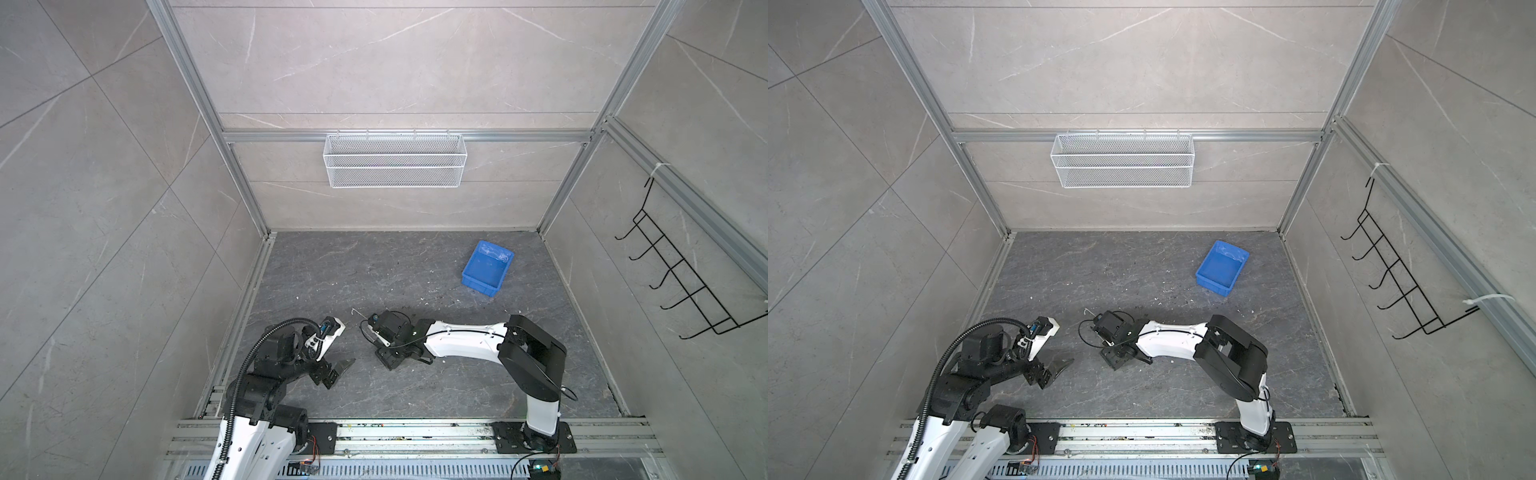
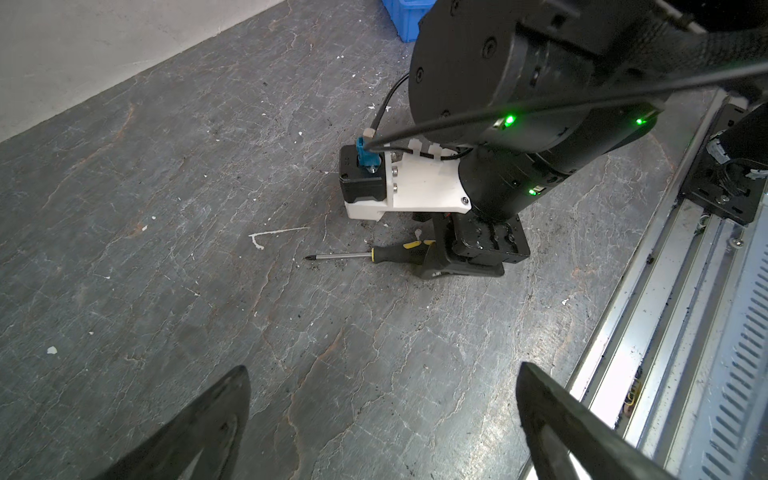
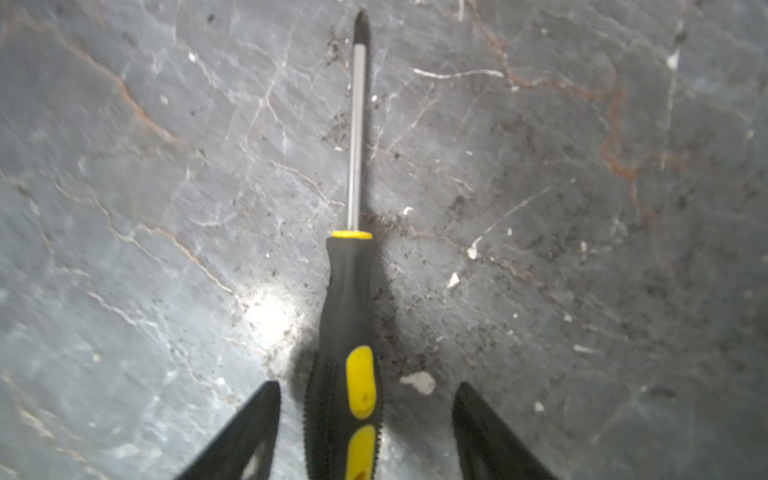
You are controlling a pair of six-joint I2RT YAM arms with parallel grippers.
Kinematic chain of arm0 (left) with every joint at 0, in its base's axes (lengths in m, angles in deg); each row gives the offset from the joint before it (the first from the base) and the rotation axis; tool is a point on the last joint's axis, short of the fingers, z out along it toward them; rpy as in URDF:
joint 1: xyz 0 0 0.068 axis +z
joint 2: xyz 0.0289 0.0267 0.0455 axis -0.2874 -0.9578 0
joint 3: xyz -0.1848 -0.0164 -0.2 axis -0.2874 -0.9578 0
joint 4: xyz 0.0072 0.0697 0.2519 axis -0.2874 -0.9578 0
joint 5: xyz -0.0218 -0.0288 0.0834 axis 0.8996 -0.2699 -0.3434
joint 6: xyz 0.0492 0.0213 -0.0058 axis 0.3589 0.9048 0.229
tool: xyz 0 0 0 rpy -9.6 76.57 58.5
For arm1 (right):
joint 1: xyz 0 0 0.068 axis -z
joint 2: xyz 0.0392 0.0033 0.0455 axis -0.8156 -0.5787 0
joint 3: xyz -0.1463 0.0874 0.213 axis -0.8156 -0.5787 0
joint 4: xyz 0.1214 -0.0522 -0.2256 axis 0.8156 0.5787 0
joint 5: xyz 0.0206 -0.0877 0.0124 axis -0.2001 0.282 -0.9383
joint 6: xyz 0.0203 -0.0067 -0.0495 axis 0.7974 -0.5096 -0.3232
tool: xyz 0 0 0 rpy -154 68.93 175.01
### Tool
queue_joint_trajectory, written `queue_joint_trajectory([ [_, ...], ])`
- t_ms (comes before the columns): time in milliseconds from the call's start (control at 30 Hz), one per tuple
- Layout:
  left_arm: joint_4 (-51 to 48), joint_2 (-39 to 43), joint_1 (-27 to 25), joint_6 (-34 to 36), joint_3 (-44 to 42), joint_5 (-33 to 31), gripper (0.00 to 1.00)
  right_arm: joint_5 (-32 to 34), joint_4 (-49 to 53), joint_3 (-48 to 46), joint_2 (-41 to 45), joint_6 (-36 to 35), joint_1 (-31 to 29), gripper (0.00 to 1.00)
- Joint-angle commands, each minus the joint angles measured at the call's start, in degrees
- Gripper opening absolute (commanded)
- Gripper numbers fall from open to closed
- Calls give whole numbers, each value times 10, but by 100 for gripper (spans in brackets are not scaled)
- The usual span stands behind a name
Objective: Put the screwdriver in the bin
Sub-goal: 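Lower the right gripper and close it on the screwdriver handle, then lift the screwdriver with the right gripper and carry it over the blue bin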
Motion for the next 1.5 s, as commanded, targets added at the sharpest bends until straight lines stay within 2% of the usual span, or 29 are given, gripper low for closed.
queue_joint_trajectory([
  [0, 6, -6, 0, 11, 4, 16, 100, 16, 23, 14, -13, 5, 2, 53],
  [467, 15, -7, 0, 11, 2, 20, 100, 24, 20, 8, 0, 5, 3, 12],
  [767, 39, -32, -1, 1, 12, 35, 100, 62, -28, -32, 61, 17, 12, 2],
  [900, 64, -45, -1, -4, 19, 44, 100, 81, -52, -57, 100, 29, 28, 1],
  [1133, 193, -79, -7, -51, -3, 61, 100, 116, -64, -84, 162, 38, 74, 0],
  [1233, 263, -103, -29, -77, -16, 56, 100, 121, -65, -94, 183, 42, 98, 0],
  [1467, 390, -206, -135, -98, -18, -12, 100, 133, -78, -123, 227, 87, 157, 0],
])
